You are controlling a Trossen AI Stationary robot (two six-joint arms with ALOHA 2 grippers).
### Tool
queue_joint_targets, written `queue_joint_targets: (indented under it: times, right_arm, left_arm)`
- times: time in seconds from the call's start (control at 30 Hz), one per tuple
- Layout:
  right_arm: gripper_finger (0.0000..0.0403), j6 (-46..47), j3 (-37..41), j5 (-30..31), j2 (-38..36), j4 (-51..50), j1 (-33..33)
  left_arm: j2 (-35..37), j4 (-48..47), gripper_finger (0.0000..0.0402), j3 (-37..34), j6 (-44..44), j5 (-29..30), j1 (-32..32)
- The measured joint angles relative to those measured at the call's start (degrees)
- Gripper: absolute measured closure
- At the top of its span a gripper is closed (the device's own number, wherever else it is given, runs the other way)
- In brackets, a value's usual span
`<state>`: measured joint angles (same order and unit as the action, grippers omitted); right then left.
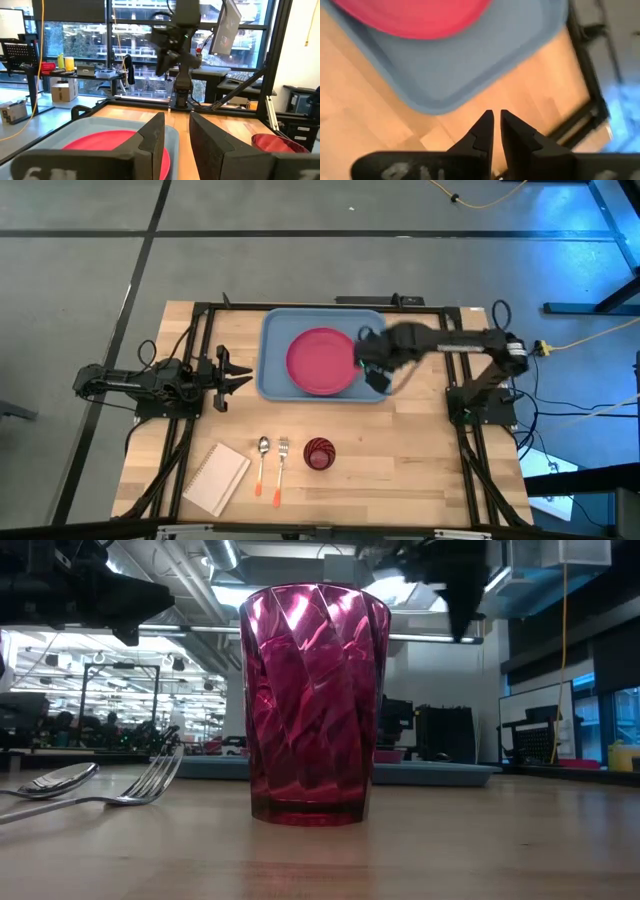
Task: Pick and place plate/cup/fork/spoon on tray
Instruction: Put the red glass on the blue serving tray to the top left of the pink plate
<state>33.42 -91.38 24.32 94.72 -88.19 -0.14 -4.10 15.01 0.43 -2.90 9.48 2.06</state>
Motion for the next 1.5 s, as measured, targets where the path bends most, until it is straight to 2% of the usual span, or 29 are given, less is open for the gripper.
queue_joint_targets:
  times: [0.07,0.27,0.4,0.53,0.7,0.9,1.0,1.13,1.37,1.5]
  right_arm:
    - [0.0363,8.1,5.7,2.4,-3.4,0.4,3.9]
    - [0.0363,31.0,23.3,2.5,-11.5,3.1,13.8]
    - [0.0363,42.8,32.2,-0.8,-14.5,4.4,18.2]
    - [0.0363,50.1,37.8,-3.7,-16.4,4.6,20.9]
    - [0.0363,51.8,41.0,-5.2,-17.2,4.8,22.4]
    - [0.0363,53.6,41.1,-11.8,-17.3,5.1,23.8]
    - [0.0363,54.0,41.1,-12.1,-17.3,5.3,24.9]
    - [0.0363,53.6,41.1,-6.8,-17.3,7.7,26.2]
    - [0.0364,48.1,41.1,8.4,-17.3,13.3,27.6]
    - [0.0364,44.8,41.1,12.0,-17.3,13.4,27.6]
  left_arm:
    - [0.0,0.0,0.0319,0.0,0.0,0.0,0.0]
    - [0.0,0.0,0.0319,0.0,-2.2,-0.2,0.0]
    - [0.0,0.0,0.0319,0.0,-2.9,-0.2,0.0]
    - [0.0,0.0,0.0319,0.0,-3.0,-0.2,0.0]
    - [0.0,0.0,0.0319,0.0,-3.0,-0.1,0.0]
    - [0.0,0.1,0.0319,0.0,-2.8,-0.1,0.0]
    - [0.0,0.1,0.0319,0.0,-0.5,-0.1,0.0]
    - [0.0,1.3,0.0319,0.0,3.9,1.0,0.0]
    - [-0.1,4.0,0.0319,2.1,1.6,5.6,0.0]
    - [-0.8,3.9,0.0319,2.5,1.5,5.7,0.0]
